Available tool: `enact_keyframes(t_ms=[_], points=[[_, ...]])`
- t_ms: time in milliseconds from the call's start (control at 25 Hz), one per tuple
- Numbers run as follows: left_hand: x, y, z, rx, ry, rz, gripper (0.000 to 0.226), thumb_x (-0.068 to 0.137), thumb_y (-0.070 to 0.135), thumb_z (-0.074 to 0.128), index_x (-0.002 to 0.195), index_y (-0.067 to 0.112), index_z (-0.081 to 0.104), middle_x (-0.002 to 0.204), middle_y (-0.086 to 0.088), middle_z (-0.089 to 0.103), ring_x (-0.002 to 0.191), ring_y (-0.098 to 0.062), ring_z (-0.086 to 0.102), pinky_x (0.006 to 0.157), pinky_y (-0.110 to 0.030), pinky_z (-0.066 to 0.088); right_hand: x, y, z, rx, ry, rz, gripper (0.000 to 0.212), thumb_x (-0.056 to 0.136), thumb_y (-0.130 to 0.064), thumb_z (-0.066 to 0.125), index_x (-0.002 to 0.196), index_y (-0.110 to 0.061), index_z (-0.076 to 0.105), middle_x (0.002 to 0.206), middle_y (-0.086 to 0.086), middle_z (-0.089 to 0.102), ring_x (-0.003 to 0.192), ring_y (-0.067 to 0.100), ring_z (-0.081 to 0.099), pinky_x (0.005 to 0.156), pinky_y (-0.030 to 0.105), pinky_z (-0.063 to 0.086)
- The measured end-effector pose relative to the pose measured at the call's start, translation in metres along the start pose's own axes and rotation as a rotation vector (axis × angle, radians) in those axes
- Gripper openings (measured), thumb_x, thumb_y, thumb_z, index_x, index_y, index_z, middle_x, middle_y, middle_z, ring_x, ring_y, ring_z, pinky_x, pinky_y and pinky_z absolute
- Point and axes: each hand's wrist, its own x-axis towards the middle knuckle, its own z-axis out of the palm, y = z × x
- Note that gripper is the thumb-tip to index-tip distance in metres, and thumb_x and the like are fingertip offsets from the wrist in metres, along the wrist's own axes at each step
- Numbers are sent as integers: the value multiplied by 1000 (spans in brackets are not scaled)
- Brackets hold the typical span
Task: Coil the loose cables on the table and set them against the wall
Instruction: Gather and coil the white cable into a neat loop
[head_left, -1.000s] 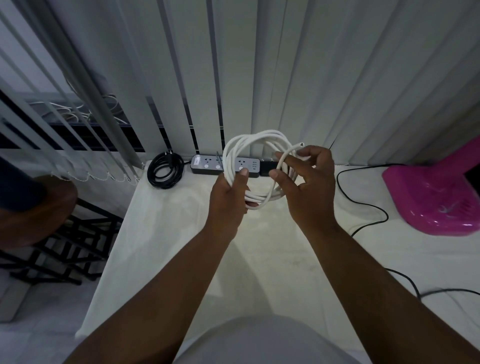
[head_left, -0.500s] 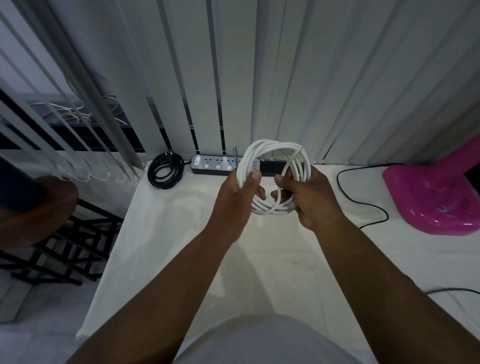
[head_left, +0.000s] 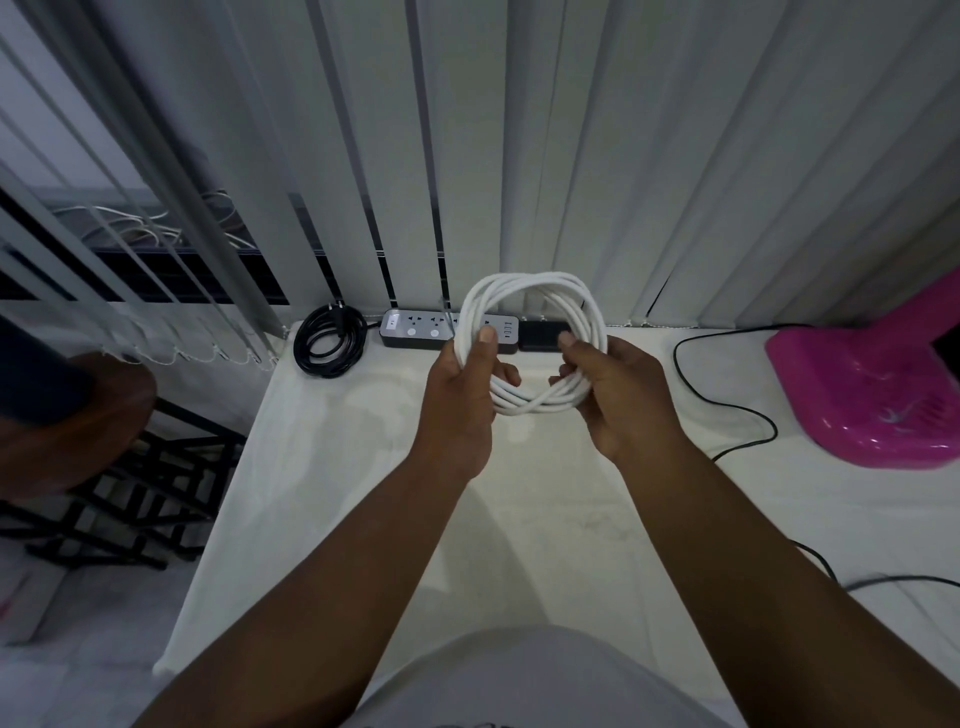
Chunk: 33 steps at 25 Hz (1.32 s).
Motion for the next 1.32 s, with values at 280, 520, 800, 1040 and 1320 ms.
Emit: enact_keyframes(t_ms=[280,520,800,1040,1320], points=[[3,-10,1,-19,10,-162,20,97,31,55,86,16,60,56,1,60,59,-16,65,60,-30,54,3,6,-12,-306,8,-347,54,88,-10,67,133,-32,47,103,4,73,75,20,76,70,30,62],[3,-31,7,86,37,-314,26,97,32,55,82,11,57,54,2,63,59,-18,64,62,-32,56,11,23,-37,-571,34,-397,79,89,-19,65,151,-35,18,88,-6,74,67,5,73,63,9,51],[14,-63,30,230,31,-490,29,97,36,54,85,10,57,67,-6,60,58,-19,63,57,-32,54,29,45,-82,-696,22,-375,54,94,-22,60,145,-31,43,77,-13,73,66,-5,69,67,-2,41],[45,-108,67,356,-36,-556,7,93,2,55,97,5,59,91,-19,63,77,-32,64,60,-32,59,73,77,-148,-902,170,-192,55,94,-26,62,146,-17,43,120,12,68,98,25,65,86,20,42],[111,-172,115,565,-15,-562,25,90,0,56,114,-1,61,103,-23,67,85,-34,69,78,-48,59,154,79,-200,-324,143,244,47,95,-1,57,140,-14,51,101,20,61,53,15,64,49,29,55]])
